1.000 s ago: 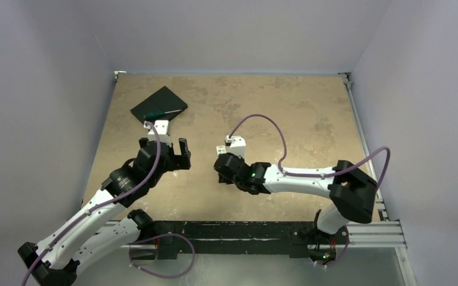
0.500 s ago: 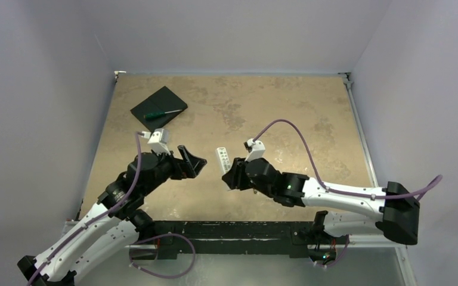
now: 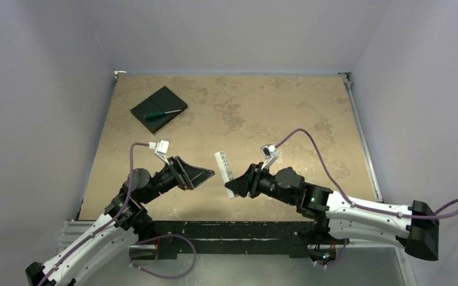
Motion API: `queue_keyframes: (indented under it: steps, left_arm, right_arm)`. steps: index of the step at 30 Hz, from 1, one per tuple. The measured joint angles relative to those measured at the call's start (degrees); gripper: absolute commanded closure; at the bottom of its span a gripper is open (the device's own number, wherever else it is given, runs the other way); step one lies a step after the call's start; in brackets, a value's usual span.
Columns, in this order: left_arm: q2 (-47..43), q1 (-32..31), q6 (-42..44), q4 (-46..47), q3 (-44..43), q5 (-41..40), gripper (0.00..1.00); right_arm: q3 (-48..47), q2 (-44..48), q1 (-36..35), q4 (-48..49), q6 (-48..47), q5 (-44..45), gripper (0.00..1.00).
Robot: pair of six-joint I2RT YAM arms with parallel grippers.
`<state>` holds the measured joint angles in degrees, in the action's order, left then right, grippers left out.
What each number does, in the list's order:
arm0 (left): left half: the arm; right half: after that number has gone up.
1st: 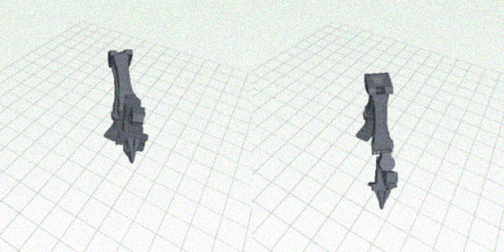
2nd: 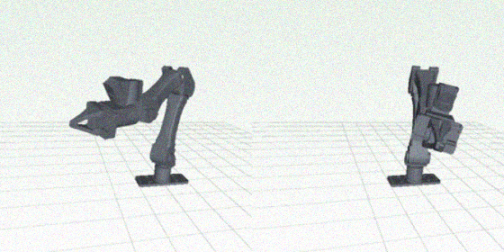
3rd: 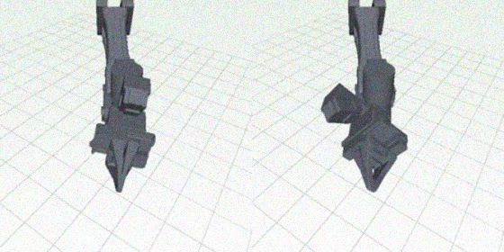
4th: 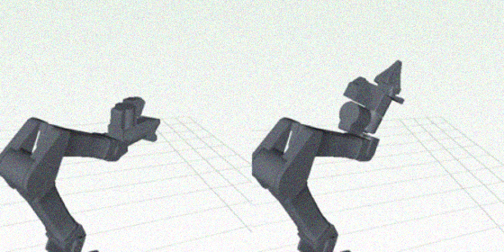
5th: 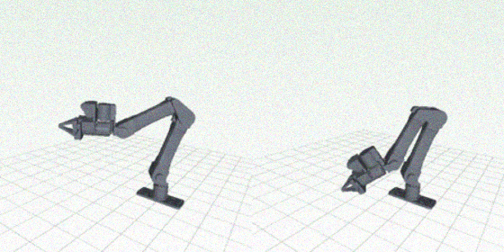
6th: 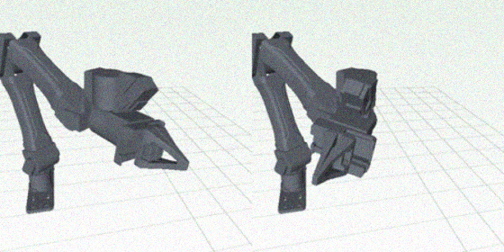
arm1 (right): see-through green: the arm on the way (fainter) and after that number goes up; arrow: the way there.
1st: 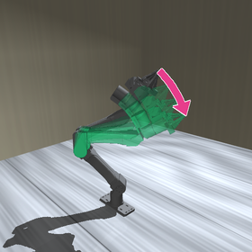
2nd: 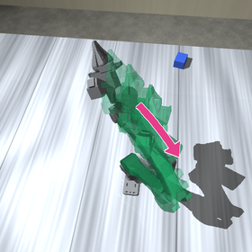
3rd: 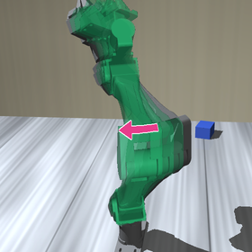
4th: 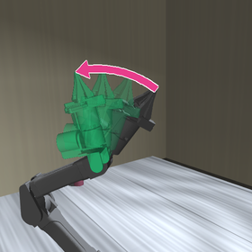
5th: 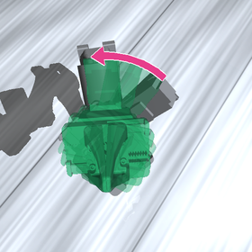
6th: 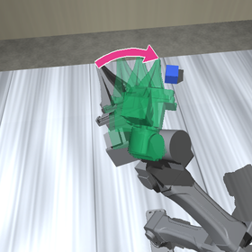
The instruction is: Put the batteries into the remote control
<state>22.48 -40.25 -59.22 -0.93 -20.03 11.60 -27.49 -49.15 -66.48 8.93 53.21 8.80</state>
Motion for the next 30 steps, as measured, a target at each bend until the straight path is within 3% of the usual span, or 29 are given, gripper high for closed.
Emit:
queue_keyframes:
  steps: [13,30]
  left_arm:
    - [-3.5,0.0,-13.8,21.7,11.1,6.8,0.01]
    - [-1.8,0.0,-20.0,35.2,14.0,9.4,0.03]
  right_arm:
    - [7.8,1.7,0.0,18.8,5.2,-8.9,1.00]
    - [8.9,-9.9,0.0,42.0,11.7,-14.8,1.00]
